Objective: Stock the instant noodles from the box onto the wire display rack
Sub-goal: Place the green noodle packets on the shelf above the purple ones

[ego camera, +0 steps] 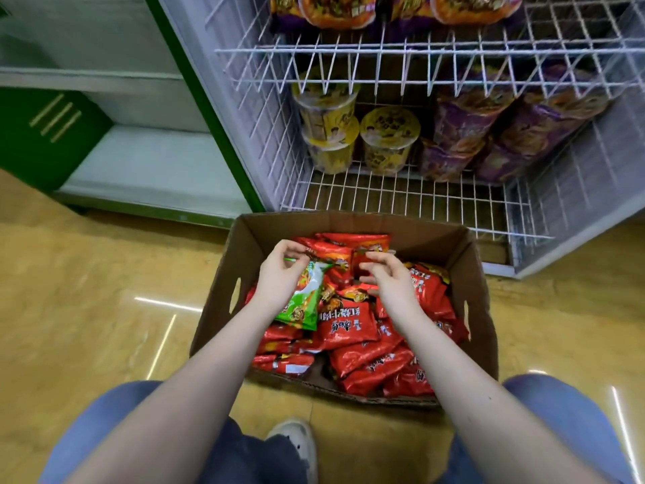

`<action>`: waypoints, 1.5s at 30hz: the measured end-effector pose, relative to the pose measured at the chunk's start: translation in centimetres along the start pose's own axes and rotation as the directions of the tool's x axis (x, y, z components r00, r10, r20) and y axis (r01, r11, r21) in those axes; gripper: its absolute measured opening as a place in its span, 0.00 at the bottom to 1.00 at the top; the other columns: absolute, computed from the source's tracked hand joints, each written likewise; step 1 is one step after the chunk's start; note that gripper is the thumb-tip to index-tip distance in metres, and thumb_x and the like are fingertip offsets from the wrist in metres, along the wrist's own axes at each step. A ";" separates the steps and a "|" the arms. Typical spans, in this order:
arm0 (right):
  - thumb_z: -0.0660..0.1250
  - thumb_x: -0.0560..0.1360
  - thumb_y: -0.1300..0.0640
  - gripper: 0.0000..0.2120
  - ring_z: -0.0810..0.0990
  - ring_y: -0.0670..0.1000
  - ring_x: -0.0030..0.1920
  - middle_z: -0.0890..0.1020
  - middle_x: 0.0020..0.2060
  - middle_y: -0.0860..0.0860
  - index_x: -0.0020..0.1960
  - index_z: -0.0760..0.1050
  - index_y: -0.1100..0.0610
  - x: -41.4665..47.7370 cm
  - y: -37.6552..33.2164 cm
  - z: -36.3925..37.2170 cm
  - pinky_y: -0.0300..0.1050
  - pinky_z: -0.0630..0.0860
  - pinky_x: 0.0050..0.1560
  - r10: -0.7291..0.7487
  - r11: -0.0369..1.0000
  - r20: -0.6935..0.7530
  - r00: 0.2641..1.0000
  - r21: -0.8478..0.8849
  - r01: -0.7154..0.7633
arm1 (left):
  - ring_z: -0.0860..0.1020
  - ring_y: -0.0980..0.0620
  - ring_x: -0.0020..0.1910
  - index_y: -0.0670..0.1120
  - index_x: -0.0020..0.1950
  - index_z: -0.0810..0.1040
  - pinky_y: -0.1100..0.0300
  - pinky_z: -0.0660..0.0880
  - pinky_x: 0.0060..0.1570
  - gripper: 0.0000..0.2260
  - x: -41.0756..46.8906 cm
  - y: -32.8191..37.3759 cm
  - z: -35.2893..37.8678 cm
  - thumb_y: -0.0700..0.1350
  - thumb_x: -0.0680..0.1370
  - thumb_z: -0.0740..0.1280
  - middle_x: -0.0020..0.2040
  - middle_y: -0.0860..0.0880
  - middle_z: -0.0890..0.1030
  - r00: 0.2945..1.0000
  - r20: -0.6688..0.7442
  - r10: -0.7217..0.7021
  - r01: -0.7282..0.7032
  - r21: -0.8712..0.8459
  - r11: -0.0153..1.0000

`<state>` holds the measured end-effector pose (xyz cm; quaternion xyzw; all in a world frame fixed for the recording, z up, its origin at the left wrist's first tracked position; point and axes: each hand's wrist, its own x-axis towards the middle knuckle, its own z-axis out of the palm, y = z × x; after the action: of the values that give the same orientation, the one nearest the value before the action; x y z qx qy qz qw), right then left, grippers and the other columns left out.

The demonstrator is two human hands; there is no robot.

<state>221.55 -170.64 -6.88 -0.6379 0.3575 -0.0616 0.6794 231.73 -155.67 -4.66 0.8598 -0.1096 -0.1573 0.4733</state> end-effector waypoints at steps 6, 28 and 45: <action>0.58 0.79 0.62 0.09 0.80 0.48 0.43 0.81 0.50 0.54 0.56 0.72 0.54 0.3 1.8 1.5 0.40 0.74 0.43 0.048 0.999 0.012 0.999 -0.017 -0.048 | 0.76 0.44 0.54 0.42 0.54 0.73 0.52 0.74 0.55 0.09 0.0 -6.3 -0.6 0.40 0.75 0.68 0.52 0.44 0.77 0.980 0.001 -0.200 0.197 0.185 0.963; 0.57 0.79 0.62 0.09 0.80 0.46 0.40 0.81 0.51 0.56 0.58 0.71 0.57 -0.9 2.1 3.5 0.38 0.73 0.40 0.076 0.982 0.001 0.997 -0.172 -0.075 | 0.64 0.42 0.69 0.43 0.69 0.69 0.53 0.62 0.66 0.30 3.2 -11.4 2.5 0.54 0.72 0.71 0.70 0.41 0.66 0.617 -0.204 -0.760 0.762 0.397 0.512; 0.63 0.77 0.62 0.13 0.80 0.58 0.45 0.80 0.46 0.56 0.60 0.70 0.60 -1.8 0.9 1.1 0.49 0.75 0.50 0.047 0.985 0.047 0.998 -0.170 -0.038 | 0.77 0.40 0.54 0.42 0.57 0.67 0.53 0.70 0.47 0.23 0.1 -4.1 -0.2 0.46 0.69 0.75 0.52 0.41 0.79 0.972 -0.033 -0.231 0.224 0.405 0.886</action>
<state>220.50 -168.56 -7.01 -0.6869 0.3576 -0.0003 0.6328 232.08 -153.36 -8.07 0.9448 -0.0422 -0.1924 0.2619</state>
